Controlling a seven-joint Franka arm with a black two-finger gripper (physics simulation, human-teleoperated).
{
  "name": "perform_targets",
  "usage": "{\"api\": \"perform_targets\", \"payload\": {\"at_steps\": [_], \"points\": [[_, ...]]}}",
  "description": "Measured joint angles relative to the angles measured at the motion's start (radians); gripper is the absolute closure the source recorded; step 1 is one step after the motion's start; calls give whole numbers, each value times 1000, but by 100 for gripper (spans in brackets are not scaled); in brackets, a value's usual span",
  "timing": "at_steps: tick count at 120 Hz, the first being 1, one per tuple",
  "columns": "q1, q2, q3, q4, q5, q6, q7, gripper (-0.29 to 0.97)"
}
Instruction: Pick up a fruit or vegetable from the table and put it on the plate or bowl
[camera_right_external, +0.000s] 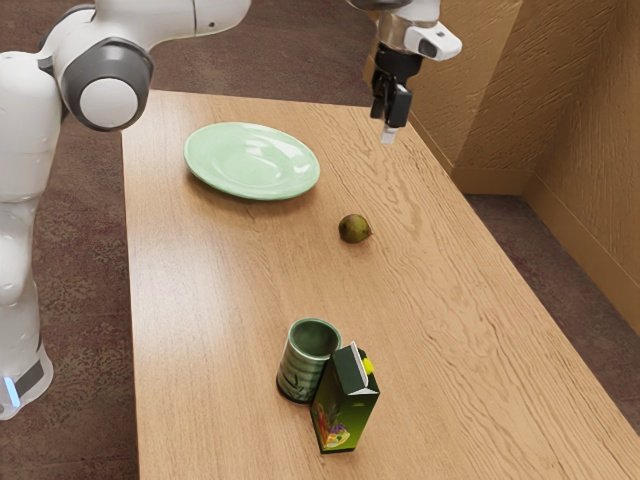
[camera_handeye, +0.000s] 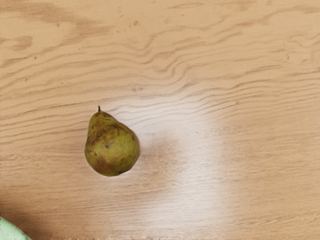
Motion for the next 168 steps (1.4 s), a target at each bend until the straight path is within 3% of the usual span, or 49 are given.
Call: {"api": "perform_targets", "payload": {"at_steps": [37,55,79,101,120,135,168], "points": [[1,-2,5,4,3,-11,-67,0],[3,-23,2,193,0,-57,-89,0],[1,15,0,219,22,-85,-109,0],[2,25,1,158,47,-41,-21,0],[-6,81,-67,132,57,-1,52,0],[11,104,-48,43,73,52,87,0],[75,173,-42,-130,-1,288,236,0]]}}
